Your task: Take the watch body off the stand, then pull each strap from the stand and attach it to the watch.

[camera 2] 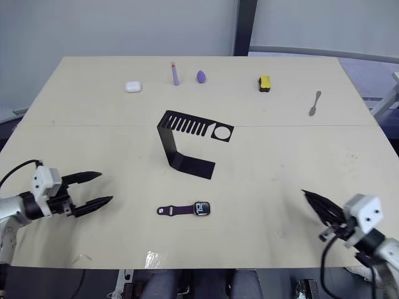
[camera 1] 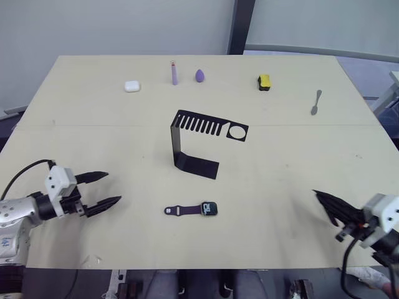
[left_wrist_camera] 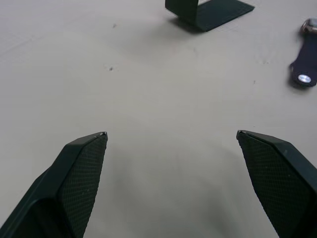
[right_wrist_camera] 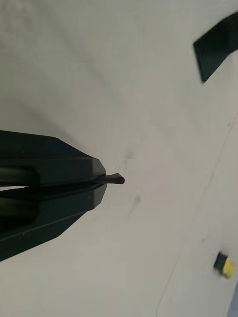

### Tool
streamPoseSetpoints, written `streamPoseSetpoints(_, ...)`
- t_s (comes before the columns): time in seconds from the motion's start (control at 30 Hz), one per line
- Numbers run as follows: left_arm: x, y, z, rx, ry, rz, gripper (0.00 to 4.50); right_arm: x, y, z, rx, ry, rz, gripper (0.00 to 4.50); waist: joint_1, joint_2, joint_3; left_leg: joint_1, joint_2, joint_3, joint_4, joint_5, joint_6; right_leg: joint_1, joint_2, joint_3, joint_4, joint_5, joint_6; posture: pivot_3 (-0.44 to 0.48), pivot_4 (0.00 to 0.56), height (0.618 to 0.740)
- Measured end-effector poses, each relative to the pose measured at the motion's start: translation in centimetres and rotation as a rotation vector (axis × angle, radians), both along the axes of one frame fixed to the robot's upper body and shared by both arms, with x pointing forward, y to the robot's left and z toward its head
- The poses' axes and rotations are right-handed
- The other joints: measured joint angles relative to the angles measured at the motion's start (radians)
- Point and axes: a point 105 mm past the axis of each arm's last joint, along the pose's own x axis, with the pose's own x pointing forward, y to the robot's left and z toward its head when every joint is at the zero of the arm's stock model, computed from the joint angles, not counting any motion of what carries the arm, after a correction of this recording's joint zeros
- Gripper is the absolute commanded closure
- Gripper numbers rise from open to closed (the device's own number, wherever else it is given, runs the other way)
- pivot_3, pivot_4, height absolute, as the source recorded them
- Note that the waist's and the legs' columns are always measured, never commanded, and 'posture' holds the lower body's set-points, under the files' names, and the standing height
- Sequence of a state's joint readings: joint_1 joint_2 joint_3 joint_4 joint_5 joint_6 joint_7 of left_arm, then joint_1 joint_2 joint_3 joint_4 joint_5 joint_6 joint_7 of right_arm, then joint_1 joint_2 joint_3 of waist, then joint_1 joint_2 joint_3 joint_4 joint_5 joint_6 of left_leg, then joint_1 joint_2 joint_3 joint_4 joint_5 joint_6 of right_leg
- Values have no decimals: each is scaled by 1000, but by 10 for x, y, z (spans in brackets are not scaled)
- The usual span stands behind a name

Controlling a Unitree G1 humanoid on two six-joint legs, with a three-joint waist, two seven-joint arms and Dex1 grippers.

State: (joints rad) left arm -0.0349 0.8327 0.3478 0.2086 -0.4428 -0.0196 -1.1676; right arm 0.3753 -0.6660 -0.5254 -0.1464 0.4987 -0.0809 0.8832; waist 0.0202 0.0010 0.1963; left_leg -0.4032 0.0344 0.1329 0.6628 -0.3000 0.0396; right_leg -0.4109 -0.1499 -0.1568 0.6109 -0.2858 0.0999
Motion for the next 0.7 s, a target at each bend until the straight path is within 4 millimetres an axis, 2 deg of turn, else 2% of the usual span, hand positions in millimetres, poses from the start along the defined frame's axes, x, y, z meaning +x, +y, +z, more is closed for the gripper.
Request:
streamPoseSetpoints(0.07,-1,-6,1,-1,-1,-31,13,0,0,0,-5,-5,9,4500,0,0,0,0,1,0,0,0,1,0,0,0,0,1,-1,0,150,740)
streamPoseSetpoints(0.17,-4,-30,1,-5,9,-135,13,0,3,3,-10,-16,35,4500,0,0,0,1,1,0,0,1,0,1,-1,2,1,2,-1,0,150,740)
streamPoseSetpoints(0.3,-6,-79,2,-24,6,-316,13,6,15,12,-2,-44,88,4500,2,0,0,1,1,0,0,4,-5,1,0,2,1,2,-1,0,150,740)
streamPoseSetpoints(0.47,-11,-140,14,29,-32,-522,13,7,50,27,18,-66,209,4500,4,0,0,2,0,1,1,5,-5,1,1,1,2,2,-1,0,150,740)
streamPoseSetpoints(0.63,-14,-190,-9,77,60,-603,13,5,84,22,65,-17,306,4500,4,0,0,2,-1,2,1,5,-4,1,1,2,2,2,0,0,150,740)
streamPoseSetpoints(0.7,-12,-204,-20,108,65,-597,13,3,91,22,74,-4,325,4500,4,0,0,1,-1,1,1,5,-4,1,1,2,2,2,0,0,150,740)
